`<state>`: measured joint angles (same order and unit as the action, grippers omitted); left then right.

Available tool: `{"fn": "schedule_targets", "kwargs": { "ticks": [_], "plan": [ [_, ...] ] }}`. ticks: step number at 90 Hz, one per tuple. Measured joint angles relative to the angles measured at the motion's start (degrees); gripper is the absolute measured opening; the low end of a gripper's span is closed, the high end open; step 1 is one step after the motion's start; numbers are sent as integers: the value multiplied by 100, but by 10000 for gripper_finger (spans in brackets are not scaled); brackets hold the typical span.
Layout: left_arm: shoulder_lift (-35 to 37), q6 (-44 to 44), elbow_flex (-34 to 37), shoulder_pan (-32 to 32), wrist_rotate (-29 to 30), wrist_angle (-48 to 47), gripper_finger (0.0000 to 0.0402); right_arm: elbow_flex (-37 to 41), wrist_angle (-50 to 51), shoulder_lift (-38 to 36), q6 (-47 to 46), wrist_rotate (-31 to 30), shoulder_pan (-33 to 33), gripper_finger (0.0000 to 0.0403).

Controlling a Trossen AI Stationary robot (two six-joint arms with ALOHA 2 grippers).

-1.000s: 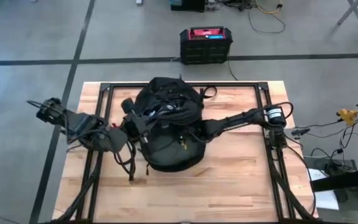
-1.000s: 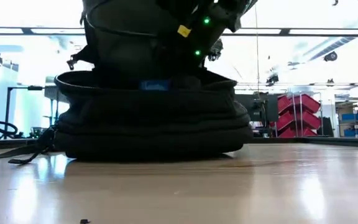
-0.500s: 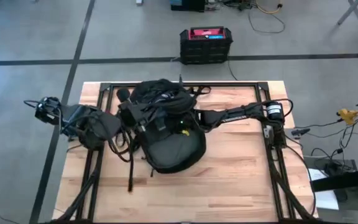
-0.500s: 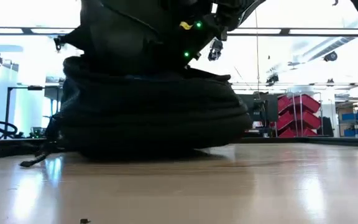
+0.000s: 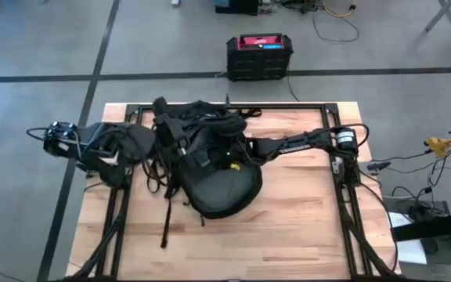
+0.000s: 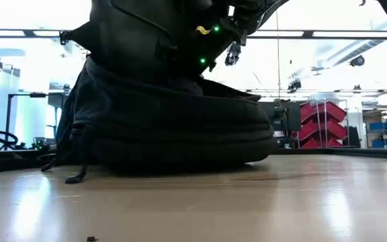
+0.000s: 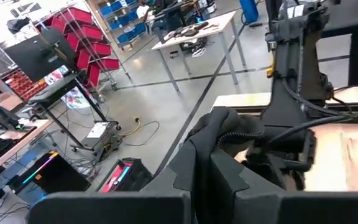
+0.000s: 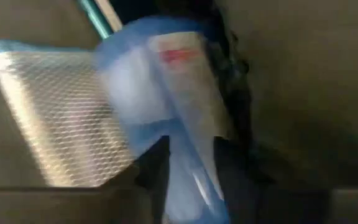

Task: Unpack backpack
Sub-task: Remove the blue first aid kit from the black backpack

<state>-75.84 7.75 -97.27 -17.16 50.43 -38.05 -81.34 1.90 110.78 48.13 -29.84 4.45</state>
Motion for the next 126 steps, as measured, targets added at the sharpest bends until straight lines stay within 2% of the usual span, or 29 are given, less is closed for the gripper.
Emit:
{"fn": "schedule_targets", "kwargs": {
  "ticks": [14,20,27,32,36,42,51,61,71,90,104,118,126],
  "plan": [
    [68,0,0,205,103,-63,4,0,489,-8,-202,-87,-169,10],
    [96,0,0,312,283,-192,4,0,785,-31,-296,-211,-276,7],
    [131,-69,0,475,905,-581,4,2,1149,-141,-541,-316,-419,12],
    [164,-313,0,689,1284,-1030,4,2,1403,-252,-752,-317,-527,10],
    [184,-653,4,927,1368,-1483,4,0,1596,-345,-935,-311,-612,6],
    [189,-1372,35,1376,1244,-2228,4,0,1874,-448,-1156,-234,-722,2],
    [175,-2424,225,2164,625,-3164,4,2,2192,-582,-1454,134,-828,2],
    [150,-2966,729,2902,-18,-3437,4,1,2370,-664,-1742,453,-891,1],
    [118,-2920,1439,3366,-600,-3015,4,15,2524,-662,-1894,487,-942,0],
    [108,-2436,2972,4186,-1031,-1784,4,288,2292,-662,-2000,988,-1039,0],
    [108,-2177,4104,4793,-1791,-642,4,676,1438,-637,-1705,1086,-1059,0],
    [128,-2088,5152,5174,-2583,573,4,748,1136,-638,-1334,1076,-1002,2],
    [154,-2122,5656,5308,-2939,1281,4,750,1095,-591,-963,1037,-979,18]
  ]
}}
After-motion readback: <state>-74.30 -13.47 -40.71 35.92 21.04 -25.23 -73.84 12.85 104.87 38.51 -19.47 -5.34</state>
